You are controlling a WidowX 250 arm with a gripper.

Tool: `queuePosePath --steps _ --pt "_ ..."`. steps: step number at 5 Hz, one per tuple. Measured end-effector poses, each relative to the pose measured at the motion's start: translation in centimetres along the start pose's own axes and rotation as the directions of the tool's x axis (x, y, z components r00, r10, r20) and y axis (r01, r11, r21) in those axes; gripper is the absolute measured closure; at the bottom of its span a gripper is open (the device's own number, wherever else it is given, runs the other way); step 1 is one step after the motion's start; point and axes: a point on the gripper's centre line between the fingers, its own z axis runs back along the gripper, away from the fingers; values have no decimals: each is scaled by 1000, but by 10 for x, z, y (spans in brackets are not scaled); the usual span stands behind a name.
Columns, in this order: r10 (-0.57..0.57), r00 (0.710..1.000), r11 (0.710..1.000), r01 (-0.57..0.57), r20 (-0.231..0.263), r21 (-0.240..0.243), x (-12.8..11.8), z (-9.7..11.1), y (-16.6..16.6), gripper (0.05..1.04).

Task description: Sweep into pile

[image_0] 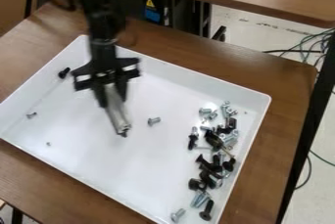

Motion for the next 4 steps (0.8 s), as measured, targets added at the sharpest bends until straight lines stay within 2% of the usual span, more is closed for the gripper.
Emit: queuePosePath --steps 1,2,3,4 --pt "203 978 979 -203 -35 19 47 -20 33 732" --pt "300 954 953 -298 -25 45 60 -30 48 732" --pt "302 953 953 -301 -15 42 69 -33 46 732" --pt "186 982 975 -186 6 121 83 -35 41 732"
